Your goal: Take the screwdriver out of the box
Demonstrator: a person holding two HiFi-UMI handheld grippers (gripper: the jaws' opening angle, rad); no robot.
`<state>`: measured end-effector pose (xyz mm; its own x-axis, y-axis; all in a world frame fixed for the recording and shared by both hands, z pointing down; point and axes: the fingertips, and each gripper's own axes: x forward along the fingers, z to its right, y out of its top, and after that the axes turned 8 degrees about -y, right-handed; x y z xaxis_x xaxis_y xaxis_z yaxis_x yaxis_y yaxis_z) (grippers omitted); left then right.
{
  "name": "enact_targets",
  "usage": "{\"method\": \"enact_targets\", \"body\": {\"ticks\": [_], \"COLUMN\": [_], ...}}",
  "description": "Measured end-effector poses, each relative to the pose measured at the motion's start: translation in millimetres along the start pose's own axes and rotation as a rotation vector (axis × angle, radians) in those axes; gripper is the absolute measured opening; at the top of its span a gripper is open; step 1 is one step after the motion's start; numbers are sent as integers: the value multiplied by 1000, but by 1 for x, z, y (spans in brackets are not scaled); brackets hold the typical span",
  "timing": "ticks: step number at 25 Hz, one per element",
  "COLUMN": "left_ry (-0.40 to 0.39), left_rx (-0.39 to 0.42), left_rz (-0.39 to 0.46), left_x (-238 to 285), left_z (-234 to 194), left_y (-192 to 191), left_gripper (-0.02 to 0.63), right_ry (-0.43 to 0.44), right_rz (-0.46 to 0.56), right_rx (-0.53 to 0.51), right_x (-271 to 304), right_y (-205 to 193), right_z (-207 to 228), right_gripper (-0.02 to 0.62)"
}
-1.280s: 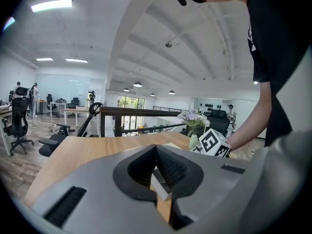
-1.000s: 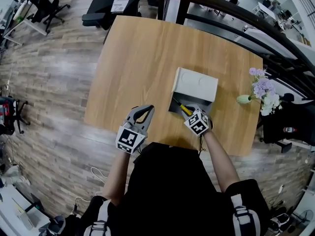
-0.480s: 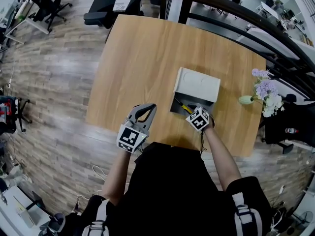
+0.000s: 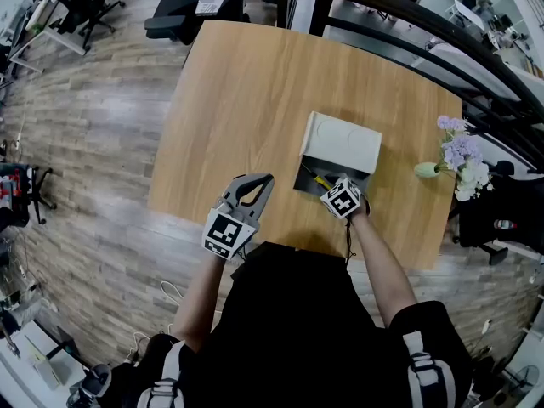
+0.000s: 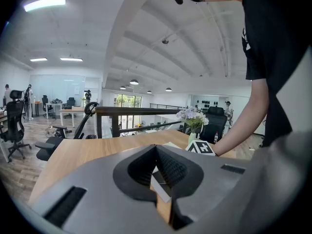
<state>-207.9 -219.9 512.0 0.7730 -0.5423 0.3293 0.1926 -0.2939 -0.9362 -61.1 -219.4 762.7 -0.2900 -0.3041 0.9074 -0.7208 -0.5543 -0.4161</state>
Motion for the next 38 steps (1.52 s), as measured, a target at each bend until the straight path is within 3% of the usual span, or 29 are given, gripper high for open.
{"method": "enact_targets", "body": {"ticks": [38], "left_ry": [-25], "left_rx": [-6], "left_rz": [0], "left_x": [20], "left_z": [27], "left_y": [-8], "left_gripper": [21], "right_ry": [-70], "right_rz": [-1], "right_rx": [-46], "right_x": [-1], "right_y": [-13], "right_z": [9], "right_gripper": [89]}}
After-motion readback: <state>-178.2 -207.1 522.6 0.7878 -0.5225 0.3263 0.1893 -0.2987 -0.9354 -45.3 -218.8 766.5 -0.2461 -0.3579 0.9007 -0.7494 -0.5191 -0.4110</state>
